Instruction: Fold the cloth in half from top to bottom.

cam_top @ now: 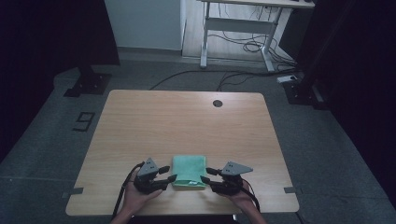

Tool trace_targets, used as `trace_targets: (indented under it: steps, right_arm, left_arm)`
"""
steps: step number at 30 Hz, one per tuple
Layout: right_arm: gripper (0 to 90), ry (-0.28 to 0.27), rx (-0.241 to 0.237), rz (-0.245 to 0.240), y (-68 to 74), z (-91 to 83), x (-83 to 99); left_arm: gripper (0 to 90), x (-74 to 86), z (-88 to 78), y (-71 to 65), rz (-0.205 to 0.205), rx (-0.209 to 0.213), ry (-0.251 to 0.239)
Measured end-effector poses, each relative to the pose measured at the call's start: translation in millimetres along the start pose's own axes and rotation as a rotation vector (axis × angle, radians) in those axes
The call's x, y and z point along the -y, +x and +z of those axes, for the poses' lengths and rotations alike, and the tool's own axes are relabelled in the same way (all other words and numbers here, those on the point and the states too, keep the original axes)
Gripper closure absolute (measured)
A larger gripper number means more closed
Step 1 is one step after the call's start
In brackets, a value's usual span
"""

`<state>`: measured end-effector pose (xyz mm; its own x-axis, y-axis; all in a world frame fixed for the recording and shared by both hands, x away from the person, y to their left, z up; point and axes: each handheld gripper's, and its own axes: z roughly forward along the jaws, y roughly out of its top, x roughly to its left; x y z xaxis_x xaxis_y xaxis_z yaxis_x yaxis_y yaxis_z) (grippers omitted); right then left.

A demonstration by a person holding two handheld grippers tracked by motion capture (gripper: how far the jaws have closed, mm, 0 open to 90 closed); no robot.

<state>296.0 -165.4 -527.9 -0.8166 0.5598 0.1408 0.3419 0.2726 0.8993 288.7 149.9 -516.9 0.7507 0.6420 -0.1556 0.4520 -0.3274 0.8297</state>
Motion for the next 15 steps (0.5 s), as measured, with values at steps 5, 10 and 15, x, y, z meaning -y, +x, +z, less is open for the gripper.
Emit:
trace_targets:
  steps: [5,10,15]
  right_arm:
    - [53.4,0.054,0.019,-0.002,-4.3,17.9,-4.1]
    - [50.4,0.166,0.003,-0.045,2.8,38.7,6.4]
    - [47.9,0.202,0.023,-0.084,9.2,38.4,8.9]
  left_arm:
    - [51.0,-6.6,20.7,5.7,-0.021,-0.005,0.04]
    - [51.7,2.4,36.7,1.7,0.021,-0.023,0.137]
    - [51.6,4.6,38.9,0.7,0.028,-0.033,0.157]
